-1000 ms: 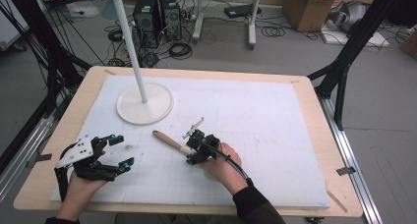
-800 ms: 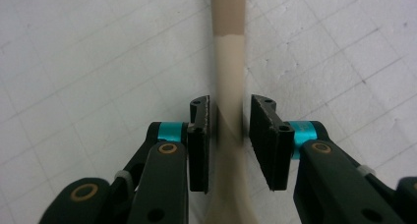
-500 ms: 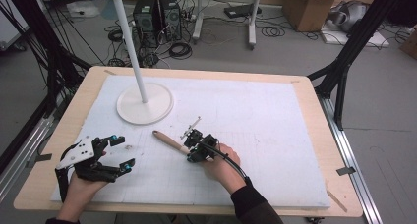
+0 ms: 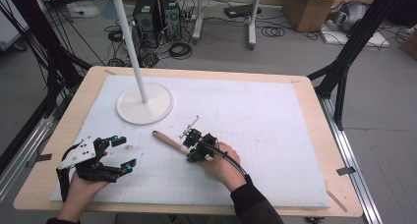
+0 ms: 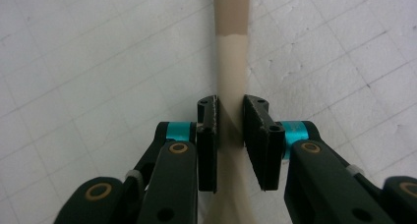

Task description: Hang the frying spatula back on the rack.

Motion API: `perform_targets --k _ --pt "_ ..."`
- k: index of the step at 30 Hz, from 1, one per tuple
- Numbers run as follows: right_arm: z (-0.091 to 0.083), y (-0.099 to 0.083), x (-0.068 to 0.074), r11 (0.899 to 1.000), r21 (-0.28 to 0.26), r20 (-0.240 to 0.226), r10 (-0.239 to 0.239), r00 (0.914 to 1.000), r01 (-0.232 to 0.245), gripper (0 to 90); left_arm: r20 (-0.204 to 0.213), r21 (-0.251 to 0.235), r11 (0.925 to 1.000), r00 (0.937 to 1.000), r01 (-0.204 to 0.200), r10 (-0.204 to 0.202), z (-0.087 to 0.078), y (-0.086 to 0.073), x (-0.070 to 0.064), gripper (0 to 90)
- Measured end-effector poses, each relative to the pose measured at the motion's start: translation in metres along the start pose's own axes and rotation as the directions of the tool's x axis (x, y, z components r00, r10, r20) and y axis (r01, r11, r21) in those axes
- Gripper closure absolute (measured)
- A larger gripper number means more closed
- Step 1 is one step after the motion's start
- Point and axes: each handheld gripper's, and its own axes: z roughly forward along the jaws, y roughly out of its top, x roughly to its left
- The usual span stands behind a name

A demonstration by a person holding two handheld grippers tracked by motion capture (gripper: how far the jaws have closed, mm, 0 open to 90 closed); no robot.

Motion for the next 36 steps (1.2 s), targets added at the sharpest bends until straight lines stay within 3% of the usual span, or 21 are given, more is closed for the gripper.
perform_targets --k 8,15,24,27,33,34,36 --pt "0.000 0.000 0.002 1.000 0.001 0.011 -0.022 0.9997 0.022 78.0 0.001 -0.001 1.0000 1.0000 0.004 -0.004 0.001 0.000 -0.001 16.7" --pt "-0.004 -0.010 -0.001 0.998 -0.065 -0.009 -0.001 1.0000 0.000 78.2 0.011 -0.009 1.0000 0.9999 0.001 -0.001 0.002 0.002 -0.004 16.8" --pt "-0.022 -0.019 0.001 0.989 -0.149 -0.011 -0.016 0.9998 0.015 78.2 0.025 -0.014 0.9999 0.9997 0.009 -0.009 0.007 0.004 -0.008 16.9" --pt "-0.037 -0.024 0.002 0.971 -0.240 -0.009 -0.012 0.9999 0.010 78.2 0.037 -0.012 0.9998 0.9992 0.018 -0.018 0.013 0.008 -0.013 16.8" --pt "-0.054 -0.031 0.004 0.939 -0.342 0.004 -0.017 0.9998 0.018 78.1 0.035 -0.021 0.9990 0.9986 0.039 -0.039 0.023 0.019 -0.022 16.7" --pt "-0.054 -0.031 0.004 0.939 -0.342 0.004 -0.017 0.9998 0.018 78.1 0.035 -0.021 0.9990 0.9986 0.039 -0.039 0.023 0.019 -0.022 16.7" --pt "-0.060 -0.033 0.007 0.923 -0.383 0.026 -0.022 0.9994 0.030 78.1 0.033 -0.025 0.9980 0.9978 0.058 -0.058 0.027 0.024 -0.024 16.6"
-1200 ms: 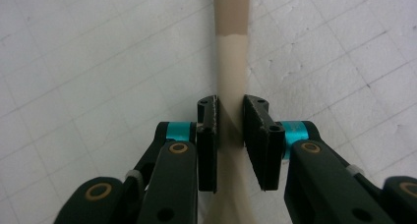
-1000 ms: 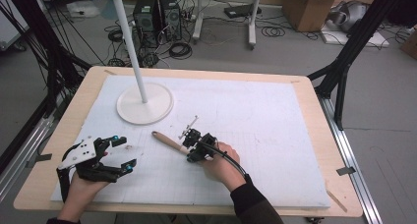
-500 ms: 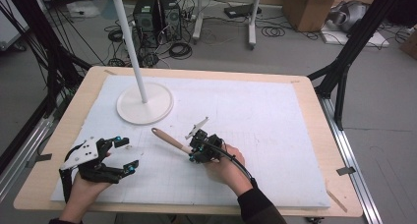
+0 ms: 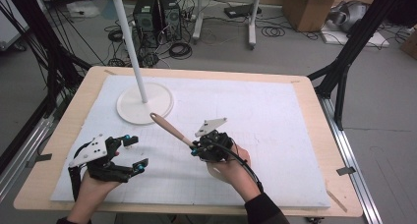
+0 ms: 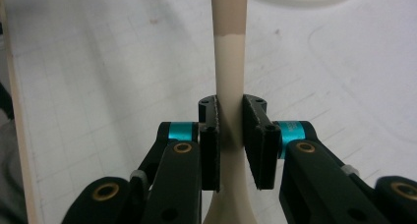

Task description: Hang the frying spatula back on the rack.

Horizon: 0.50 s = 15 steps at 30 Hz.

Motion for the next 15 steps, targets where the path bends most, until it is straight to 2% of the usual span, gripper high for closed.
perform_targets --k 1,4,5,6,7,8,9,11,12,13,14,15 --pt "-0.005 0.000 0.003 0.999 -0.039 0.017 -0.011 0.9998 0.012 78.1 -0.007 -0.010 0.9998 0.9998 0.018 -0.018 0.005 0.004 -0.003 16.8" --pt "-0.009 -0.001 0.006 0.998 -0.065 0.030 -0.018 0.9994 0.020 78.1 0.003 -0.027 0.9989 0.9993 0.037 -0.037 0.009 0.008 -0.006 17.3" --pt "-0.013 -0.002 0.009 0.994 -0.101 0.042 -0.025 0.9988 0.029 78.1 -0.013 -0.038 0.9975 0.9981 0.059 -0.060 0.015 0.012 -0.010 17.3" --pt "-0.013 -0.002 0.009 0.994 -0.101 0.042 -0.025 0.9988 0.029 78.1 -0.013 -0.038 0.9975 0.9981 0.059 -0.060 0.015 0.012 -0.010 17.3" --pt "-0.016 -0.003 0.011 0.990 -0.139 0.058 -0.026 0.9980 0.034 78.1 -0.021 -0.055 0.9940 0.9952 0.094 -0.096 0.020 0.016 -0.012 17.3" --pt "-0.018 -0.003 0.012 0.987 -0.157 0.062 -0.025 0.9978 0.035 78.1 -0.021 -0.055 0.9940 0.9952 0.094 -0.096 0.020 0.016 -0.012 17.3" --pt "-0.021 -0.003 0.013 0.984 -0.176 0.062 -0.025 0.9978 0.036 78.1 -0.026 -0.074 0.9889 0.9910 0.129 -0.131 0.025 0.018 -0.013 17.2" --pt "-0.025 -0.004 0.015 0.976 -0.214 0.072 -0.030 0.9969 0.045 78.1 -0.027 -0.096 0.9828 0.9866 0.158 -0.161 0.031 0.021 -0.015 17.4" --pt "-0.025 -0.004 0.015 0.976 -0.214 0.072 -0.030 0.9969 0.045 78.1 -0.027 -0.096 0.9828 0.9866 0.158 -0.161 0.031 0.021 -0.015 17.4" --pt "-0.028 -0.004 0.017 0.968 -0.245 0.085 -0.029 0.9960 0.049 78.1 -0.023 -0.108 0.9815 0.9865 0.158 -0.162 0.035 0.023 -0.017 19.1" --pt "-0.028 -0.004 0.017 0.968 -0.245 0.085 -0.029 0.9960 0.049 78.1 -0.023 -0.108 0.9815 0.9865 0.158 -0.162 0.035 0.023 -0.017 21.0" --pt "-0.031 -0.005 0.020 0.961 -0.270 0.097 -0.037 0.9946 0.062 78.1 -0.026 -0.122 0.9777 0.9842 0.171 -0.175 0.040 0.026 -0.019 22.2"
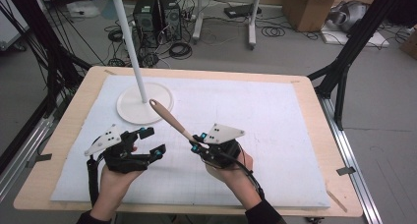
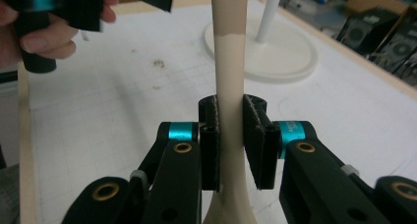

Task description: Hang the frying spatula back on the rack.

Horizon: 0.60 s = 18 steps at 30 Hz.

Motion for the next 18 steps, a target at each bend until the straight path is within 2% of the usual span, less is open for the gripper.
perform_targets --k 6,8,9,10,13,15,16,18 --pt "-0.004 -0.001 0.005 0.998 -0.055 0.016 -0.016 0.9997 0.017 78.1 0.013 -0.024 0.9992 0.9994 0.033 -0.033 0.011 0.007 -0.006 26.3" --pt "-0.005 -0.001 0.007 0.997 -0.076 0.030 -0.022 0.9993 0.024 78.1 0.029 -0.048 0.9962 0.9971 0.073 -0.071 0.017 0.011 -0.009 27.1" --pt "-0.005 -0.001 0.007 0.997 -0.076 0.030 -0.022 0.9993 0.024 78.1 0.029 -0.048 0.9962 0.9971 0.073 -0.071 0.017 0.011 -0.009 28.1" --pt "-0.006 -0.002 0.009 0.995 -0.098 0.036 -0.020 0.9992 0.024 78.1 0.036 -0.053 0.9948 0.9957 0.087 -0.085 0.020 0.012 -0.009 29.7" --pt "-0.006 -0.003 0.010 0.994 -0.107 0.037 -0.023 0.9990 0.027 78.1 0.034 -0.050 0.9951 0.9959 0.085 -0.083 0.026 0.015 -0.011 30.6" --pt "-0.007 -0.004 0.012 0.992 -0.124 0.049 -0.027 0.9984 0.033 78.1 0.046 -0.052 0.9939 0.9944 0.097 -0.095 0.031 0.017 -0.013 33.2" --pt "-0.008 -0.004 0.013 0.989 -0.143 0.051 -0.028 0.9983 0.035 78.1 0.044 -0.050 0.9947 0.9951 0.090 -0.088 0.035 0.019 -0.016 34.9" --pt "-0.008 -0.004 0.013 0.989 -0.142 0.050 -0.024 0.9985 0.031 78.1 0.044 -0.047 0.9948 0.9951 0.090 -0.088 0.038 0.020 -0.017 36.0"
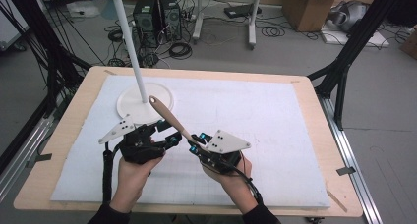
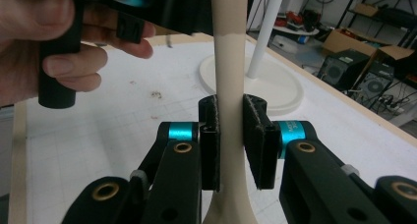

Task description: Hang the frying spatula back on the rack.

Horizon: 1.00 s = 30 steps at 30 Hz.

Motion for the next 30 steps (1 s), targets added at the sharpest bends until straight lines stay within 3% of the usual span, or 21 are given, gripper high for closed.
perform_targets --k 6,8,14,17,20,24,26,30 --pt "-0.002 0.000 0.001 1.000 -0.013 0.002 -0.001 1.0000 0.001 78.1 0.010 0.006 0.9997 0.9997 0.023 -0.023 0.009 0.002 -0.002 46.3" --pt "-0.003 -0.001 0.001 1.000 -0.019 0.007 0.003 1.0000 -0.003 78.1 0.018 0.011 0.9995 0.9994 0.030 -0.030 0.010 0.002 -0.002 56.7" --pt "-0.003 -0.001 0.002 1.000 -0.025 0.016 -0.008 0.9998 0.008 78.1 0.030 0.011 0.9995 0.9992 0.028 -0.028 0.012 0.002 -0.004 72.7" --pt "-0.003 -0.001 0.002 1.000 -0.025 0.017 -0.006 0.9998 0.006 78.0 0.050 0.015 0.9981 0.9969 0.060 -0.060 0.013 0.002 -0.003 74.8" --pt "-0.001 -0.002 0.002 1.000 -0.017 0.021 -0.005 0.9998 0.005 77.7 0.053 0.022 0.9992 0.9980 0.033 -0.035 0.014 0.003 -0.005 76.5" --pt "-0.002 -0.003 -0.002 0.999 -0.042 -0.017 0.015 0.9997 -0.015 76.0 0.096 0.036 0.9988 0.9947 0.034 -0.038 0.014 0.009 -0.001 76.8" --pt "-0.002 -0.002 -0.005 0.999 -0.050 -0.037 0.017 0.9992 -0.018 64.8 0.113 0.036 0.9993 0.9935 0.014 -0.018 0.013 0.013 0.001 76.8" --pt "-0.008 -0.003 -0.013 0.997 -0.069 -0.086 0.028 0.9959 -0.034 56.1 0.133 0.043 0.9986 0.9908 -0.031 0.025 0.010 0.022 0.003 76.9"
